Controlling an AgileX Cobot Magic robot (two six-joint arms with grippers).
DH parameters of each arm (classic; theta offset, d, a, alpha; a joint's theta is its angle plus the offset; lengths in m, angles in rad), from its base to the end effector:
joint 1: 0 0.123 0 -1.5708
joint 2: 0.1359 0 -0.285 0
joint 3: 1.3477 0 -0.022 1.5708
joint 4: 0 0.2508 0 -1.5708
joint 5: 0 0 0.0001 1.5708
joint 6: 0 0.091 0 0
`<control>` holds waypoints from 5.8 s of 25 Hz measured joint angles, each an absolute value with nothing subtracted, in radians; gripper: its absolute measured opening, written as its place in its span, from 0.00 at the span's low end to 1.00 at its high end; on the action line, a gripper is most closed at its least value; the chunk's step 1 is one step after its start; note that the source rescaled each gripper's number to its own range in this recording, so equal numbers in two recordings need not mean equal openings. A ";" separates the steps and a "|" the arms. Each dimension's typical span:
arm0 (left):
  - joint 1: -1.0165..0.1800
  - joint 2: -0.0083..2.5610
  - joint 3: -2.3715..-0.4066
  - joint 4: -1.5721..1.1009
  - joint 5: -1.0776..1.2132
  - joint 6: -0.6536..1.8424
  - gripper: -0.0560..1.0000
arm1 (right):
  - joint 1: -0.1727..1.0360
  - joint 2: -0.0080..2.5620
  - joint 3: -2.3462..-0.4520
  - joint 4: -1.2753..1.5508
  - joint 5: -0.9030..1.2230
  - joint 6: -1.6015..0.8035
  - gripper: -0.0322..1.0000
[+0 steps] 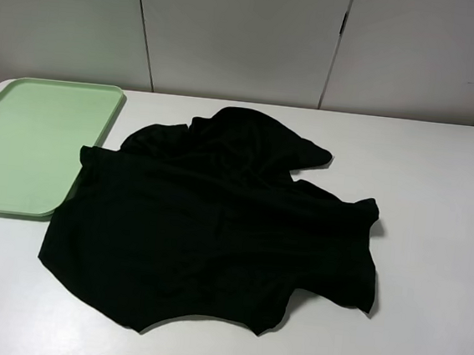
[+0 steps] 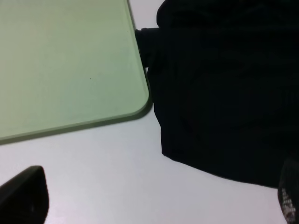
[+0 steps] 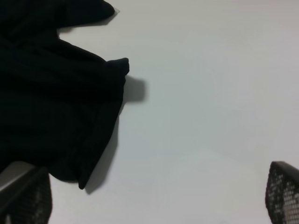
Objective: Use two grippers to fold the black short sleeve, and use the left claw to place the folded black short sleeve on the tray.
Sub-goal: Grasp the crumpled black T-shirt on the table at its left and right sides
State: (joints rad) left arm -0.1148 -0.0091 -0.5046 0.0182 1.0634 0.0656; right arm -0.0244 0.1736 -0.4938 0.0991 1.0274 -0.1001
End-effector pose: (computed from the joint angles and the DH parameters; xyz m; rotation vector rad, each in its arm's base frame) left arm -0.0067 0.0022 0.2783 0.1821 2.0250 -0.0092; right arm 0.0241 0.0071 0.2768 -0.0745 2.1853 0.0514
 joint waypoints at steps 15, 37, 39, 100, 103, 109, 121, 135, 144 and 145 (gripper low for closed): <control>-0.115 -0.009 -0.505 0.018 1.063 0.066 0.98 | -0.024 0.174 -0.494 0.099 1.027 -0.100 1.00; -0.115 -0.009 -0.505 0.018 1.064 0.066 0.98 | 0.022 0.174 -0.494 0.074 1.026 -0.055 1.00; -0.115 -0.009 -0.505 0.018 1.064 0.066 0.98 | 0.023 0.174 -0.494 0.071 1.026 -0.051 1.00; -0.219 1.025 -0.994 -0.267 0.988 0.549 0.95 | 0.103 1.109 -0.941 0.353 0.899 -0.820 1.00; -0.219 1.076 -1.035 -0.273 0.970 0.570 0.95 | 0.103 1.174 -0.941 0.355 0.869 -0.847 1.00; -0.219 1.173 -1.069 -0.359 0.922 0.624 0.95 | 0.103 1.312 -0.941 0.350 0.860 -0.854 1.00; -0.219 1.279 -1.069 -0.368 0.899 0.710 0.95 | 0.103 1.525 -0.942 0.281 0.690 -1.117 1.00; -0.219 1.330 -1.069 -0.341 0.812 0.801 0.95 | 0.103 1.726 -0.942 0.280 0.594 -1.211 1.00; -0.219 1.374 -1.069 -0.342 0.804 0.801 0.95 | 0.103 1.779 -0.942 0.300 0.571 -1.245 1.00; -0.219 1.374 -1.069 -0.342 0.801 0.801 0.95 | 0.103 1.787 -0.942 0.300 0.571 -1.256 1.00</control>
State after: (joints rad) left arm -0.2192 1.3741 -1.0685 -0.3421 0.8015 0.8014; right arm 0.1027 1.7870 -0.9418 0.2996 0.5713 -1.2564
